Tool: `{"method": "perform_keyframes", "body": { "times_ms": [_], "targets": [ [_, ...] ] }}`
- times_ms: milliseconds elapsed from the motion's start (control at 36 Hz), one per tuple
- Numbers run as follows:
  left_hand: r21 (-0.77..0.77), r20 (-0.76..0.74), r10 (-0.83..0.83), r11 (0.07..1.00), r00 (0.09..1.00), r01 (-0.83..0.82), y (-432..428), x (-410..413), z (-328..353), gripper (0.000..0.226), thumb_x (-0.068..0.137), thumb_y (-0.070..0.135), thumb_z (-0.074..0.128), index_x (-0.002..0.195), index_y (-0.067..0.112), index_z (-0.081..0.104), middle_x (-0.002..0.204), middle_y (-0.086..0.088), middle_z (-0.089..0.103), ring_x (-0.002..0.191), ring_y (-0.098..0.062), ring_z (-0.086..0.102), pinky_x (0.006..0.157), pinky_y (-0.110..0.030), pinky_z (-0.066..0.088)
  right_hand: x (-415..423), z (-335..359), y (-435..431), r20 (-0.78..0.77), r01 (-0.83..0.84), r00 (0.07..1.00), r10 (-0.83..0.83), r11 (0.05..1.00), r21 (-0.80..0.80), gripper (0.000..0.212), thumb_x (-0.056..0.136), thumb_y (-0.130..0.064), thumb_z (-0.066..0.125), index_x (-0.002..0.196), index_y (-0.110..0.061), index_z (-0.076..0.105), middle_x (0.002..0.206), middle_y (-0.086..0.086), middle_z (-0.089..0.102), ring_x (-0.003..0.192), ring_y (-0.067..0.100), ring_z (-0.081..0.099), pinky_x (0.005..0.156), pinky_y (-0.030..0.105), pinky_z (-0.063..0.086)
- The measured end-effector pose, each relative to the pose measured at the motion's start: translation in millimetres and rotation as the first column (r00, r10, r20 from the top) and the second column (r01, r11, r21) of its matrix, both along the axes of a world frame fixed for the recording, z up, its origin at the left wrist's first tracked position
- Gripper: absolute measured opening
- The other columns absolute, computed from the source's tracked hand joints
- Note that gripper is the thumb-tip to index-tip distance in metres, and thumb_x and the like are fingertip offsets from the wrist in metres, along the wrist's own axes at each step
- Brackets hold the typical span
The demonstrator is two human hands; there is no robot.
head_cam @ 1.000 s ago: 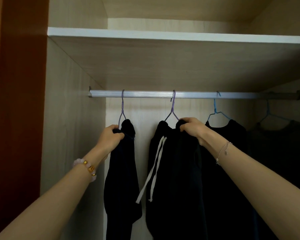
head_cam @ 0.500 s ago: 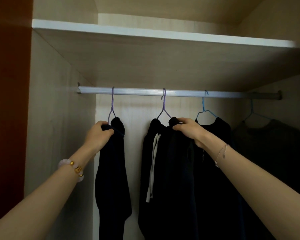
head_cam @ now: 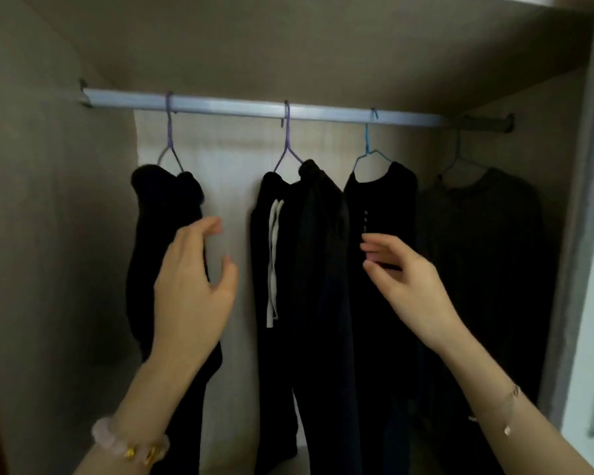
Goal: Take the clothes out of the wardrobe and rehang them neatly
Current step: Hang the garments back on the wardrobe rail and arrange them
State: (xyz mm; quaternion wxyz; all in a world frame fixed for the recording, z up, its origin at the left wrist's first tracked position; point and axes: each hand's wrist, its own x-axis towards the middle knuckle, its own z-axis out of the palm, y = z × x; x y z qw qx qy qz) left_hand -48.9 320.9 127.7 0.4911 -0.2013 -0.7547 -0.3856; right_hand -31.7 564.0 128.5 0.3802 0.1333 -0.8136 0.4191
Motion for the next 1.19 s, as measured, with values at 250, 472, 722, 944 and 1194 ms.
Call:
{"method": "perform_keyframes", "body": {
  "times_ms": [250,472,722,944,1194],
  "targets": [
    [0.045,0.361,-0.583,0.791,0.728,0.611,162,37,-118,0.029,0.086,0.029,0.059,0.103,0.049,0.048,0.111,0.027,0.054,0.110,0.010,0.052,0.095,-0.008,0.043,95,-67,85,-0.123,0.392,0.912,-0.391,0.920,-0.010,0.025,0.089,-0.016,0.056,0.103,-0.035,0.063,0.093,-0.021,0.070,0.084,-0.006,0.064,0.068,0.003,0.044],
    [0.236,0.647,-0.690,0.585,0.323,0.776,319,37,-133,0.066,0.090,0.029,0.060,0.147,0.026,0.026,0.148,0.014,0.029,0.134,0.000,0.031,0.114,-0.024,0.031,81,-79,210,0.072,0.640,0.763,-0.643,0.766,0.054,0.058,0.094,-0.026,0.051,0.146,-0.018,0.028,0.151,-0.001,0.032,0.139,0.009,0.027,0.109,0.022,0.019],
    [0.430,0.644,-0.734,0.582,0.217,0.690,394,19,-151,0.062,0.072,0.042,0.077,0.125,0.021,0.052,0.120,0.000,0.064,0.111,-0.016,0.062,0.096,-0.034,0.052,66,-105,232,0.143,0.424,0.899,-0.414,0.904,-0.046,0.054,0.097,-0.037,0.030,0.142,-0.038,0.002,0.154,-0.023,-0.004,0.139,-0.015,-0.004,0.105,-0.003,0.000],
    [0.392,0.626,-0.741,0.569,0.244,0.723,387,14,-151,0.044,0.085,0.028,0.068,0.125,0.019,0.052,0.115,0.001,0.064,0.104,-0.011,0.063,0.080,-0.012,0.052,58,-114,234,0.059,0.478,0.876,-0.479,0.878,0.034,0.053,0.095,-0.042,0.027,0.141,-0.041,0.001,0.154,-0.023,-0.002,0.140,-0.013,-0.003,0.108,0.000,-0.001],
    [0.439,0.590,-0.773,0.549,0.233,0.711,356,20,-153,0.043,0.085,0.026,0.067,0.125,0.017,0.052,0.116,-0.002,0.065,0.105,-0.012,0.064,0.085,-0.019,0.055,59,-118,208,0.000,0.536,0.843,-0.538,0.838,0.100,0.056,0.094,-0.046,0.024,0.145,-0.035,0.003,0.153,-0.022,0.001,0.141,-0.010,0.000,0.111,0.005,0.000]
  ]
}}
